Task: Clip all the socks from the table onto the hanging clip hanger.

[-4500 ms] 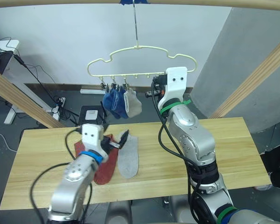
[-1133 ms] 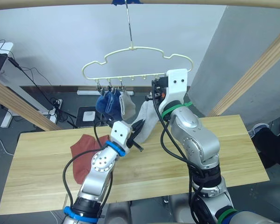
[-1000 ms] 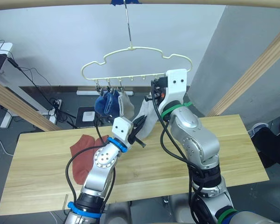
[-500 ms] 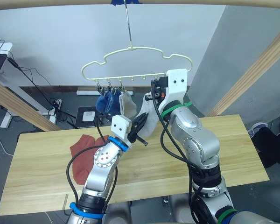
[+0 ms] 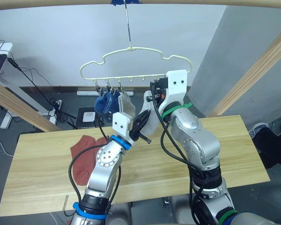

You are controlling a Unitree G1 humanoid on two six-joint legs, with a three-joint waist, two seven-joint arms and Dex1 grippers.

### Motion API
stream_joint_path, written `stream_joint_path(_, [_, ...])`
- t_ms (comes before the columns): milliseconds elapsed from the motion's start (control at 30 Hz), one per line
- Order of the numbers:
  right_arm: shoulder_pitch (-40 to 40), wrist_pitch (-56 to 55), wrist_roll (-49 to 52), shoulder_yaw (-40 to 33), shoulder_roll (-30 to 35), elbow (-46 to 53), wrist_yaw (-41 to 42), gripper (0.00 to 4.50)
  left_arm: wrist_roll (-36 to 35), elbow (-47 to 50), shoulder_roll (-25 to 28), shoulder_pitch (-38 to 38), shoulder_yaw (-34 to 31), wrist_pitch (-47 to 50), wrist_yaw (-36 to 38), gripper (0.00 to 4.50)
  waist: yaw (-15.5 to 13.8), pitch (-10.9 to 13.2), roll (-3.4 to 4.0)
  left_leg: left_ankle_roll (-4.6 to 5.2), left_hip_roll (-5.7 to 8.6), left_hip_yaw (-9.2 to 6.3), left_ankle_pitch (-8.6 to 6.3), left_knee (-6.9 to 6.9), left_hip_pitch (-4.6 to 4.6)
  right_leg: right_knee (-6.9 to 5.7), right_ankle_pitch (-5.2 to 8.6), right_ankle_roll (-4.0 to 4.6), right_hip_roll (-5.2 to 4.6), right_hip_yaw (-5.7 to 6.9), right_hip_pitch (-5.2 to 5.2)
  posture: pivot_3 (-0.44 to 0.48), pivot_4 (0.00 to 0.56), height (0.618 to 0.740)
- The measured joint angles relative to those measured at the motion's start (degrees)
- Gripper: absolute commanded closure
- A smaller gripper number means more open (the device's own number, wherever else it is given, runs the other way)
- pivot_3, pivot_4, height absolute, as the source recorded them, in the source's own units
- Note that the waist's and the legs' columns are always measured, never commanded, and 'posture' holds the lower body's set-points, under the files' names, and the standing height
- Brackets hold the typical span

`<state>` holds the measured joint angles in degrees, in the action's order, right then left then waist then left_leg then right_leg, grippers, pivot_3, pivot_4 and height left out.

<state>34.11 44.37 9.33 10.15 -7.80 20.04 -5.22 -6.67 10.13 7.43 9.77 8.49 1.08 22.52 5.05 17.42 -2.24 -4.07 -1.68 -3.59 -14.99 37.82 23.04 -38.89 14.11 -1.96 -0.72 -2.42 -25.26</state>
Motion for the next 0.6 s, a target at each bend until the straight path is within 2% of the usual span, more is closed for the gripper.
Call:
stream_joint_path(200, [-1.28, 1.69, 3.23, -1.04, 0.55, 3.63, 3.2, 2.53, 0.29, 0.02, 0.57, 0.09, -0.05, 0.07, -0.55, 4.5, 0.0, 0.0, 0.0, 0.0, 0.0, -0.01, 0.0, 0.0, 0.01, 0.01, 0.0, 0.0, 0.0, 0.01, 0.0, -0.121, 0.274, 0.74])
stream_joint_path(267, [-1.94, 3.22, 4.71, -1.2, 2.9, 5.42, 5.76, 2.53, 0.32, 0.02, 1.29, 0.12, 0.03, 0.19, -0.3, 4.5, 0.0, 0.0, 0.0, 0.0, 0.01, -0.01, 0.0, 0.0, 0.01, 0.01, 0.0, 0.0, 0.0, 0.01, 0.01, -0.124, 0.279, 0.74])
stream_joint_path(367, [-3.45, 5.66, 7.43, -1.32, 7.17, 8.48, 9.99, 2.51, 0.36, -0.09, 3.69, -0.09, -0.11, 1.03, 0.85, 3.92, 0.01, 0.0, 0.0, 0.0, 0.0, -0.02, 0.0, 0.0, 0.0, 0.01, 0.03, -0.04, 0.01, 0.02, 0.01, -0.124, 0.279, 0.74])
stream_joint_path(600, [-5.61, 6.17, 9.02, 0.27, 16.37, 13.31, 17.54, 2.51, -0.22, 0.01, 6.58, -0.11, -0.85, 1.91, 3.6, 1.88, 0.0, 0.01, 0.02, 0.0, 0.0, -0.02, 0.0, -0.01, -0.01, 0.01, 0.12, -0.21, 0.03, 0.02, 0.0, -0.119, 0.278, 0.74])
